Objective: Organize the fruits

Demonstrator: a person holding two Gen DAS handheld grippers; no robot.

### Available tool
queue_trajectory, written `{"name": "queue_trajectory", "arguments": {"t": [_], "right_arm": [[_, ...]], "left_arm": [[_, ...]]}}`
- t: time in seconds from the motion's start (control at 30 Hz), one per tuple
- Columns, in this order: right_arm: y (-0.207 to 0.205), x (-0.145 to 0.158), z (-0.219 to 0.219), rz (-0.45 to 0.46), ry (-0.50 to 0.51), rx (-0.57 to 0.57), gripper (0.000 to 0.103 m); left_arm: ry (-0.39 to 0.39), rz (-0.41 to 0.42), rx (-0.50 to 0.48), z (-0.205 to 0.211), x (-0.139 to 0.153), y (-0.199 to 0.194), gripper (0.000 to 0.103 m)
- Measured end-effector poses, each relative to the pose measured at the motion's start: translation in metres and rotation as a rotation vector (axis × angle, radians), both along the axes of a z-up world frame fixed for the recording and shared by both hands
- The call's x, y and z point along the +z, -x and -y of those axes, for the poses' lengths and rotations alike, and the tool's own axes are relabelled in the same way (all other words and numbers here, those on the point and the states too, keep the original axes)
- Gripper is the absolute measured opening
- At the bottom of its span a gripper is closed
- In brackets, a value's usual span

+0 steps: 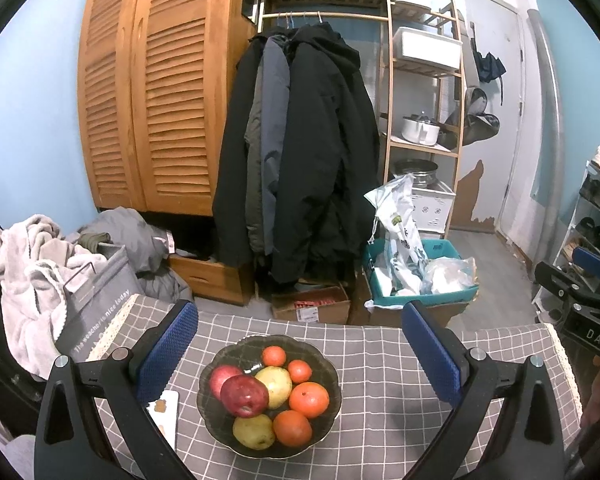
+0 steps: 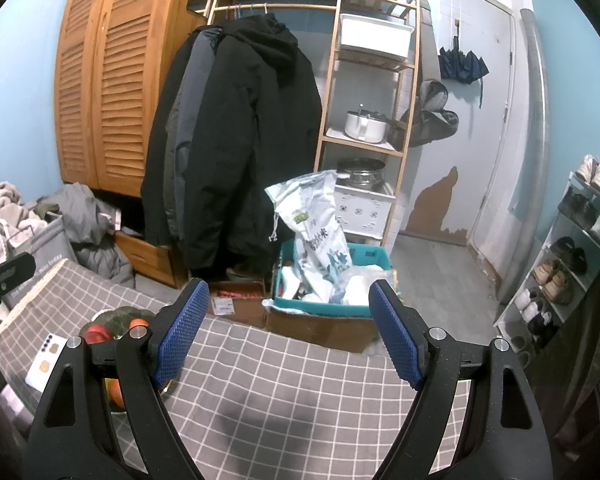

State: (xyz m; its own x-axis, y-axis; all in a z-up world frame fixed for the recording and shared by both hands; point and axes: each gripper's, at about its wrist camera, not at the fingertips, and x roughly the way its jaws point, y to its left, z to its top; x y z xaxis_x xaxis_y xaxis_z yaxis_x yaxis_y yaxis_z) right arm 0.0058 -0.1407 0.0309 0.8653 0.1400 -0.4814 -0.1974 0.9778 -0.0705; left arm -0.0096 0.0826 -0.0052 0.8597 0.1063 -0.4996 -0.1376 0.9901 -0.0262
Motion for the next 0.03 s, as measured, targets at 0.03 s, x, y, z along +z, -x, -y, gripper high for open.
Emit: {"name": "queue_trajectory", "arguments": {"t": [0.03], "right_arm": [[0.0,0.0,-0.0001,0.0,0.001,0.0,0.081]], "left_arm": [[-0.001,-0.003,0.001,0.0004,-0.0006,-0.0003,0.103]]}}
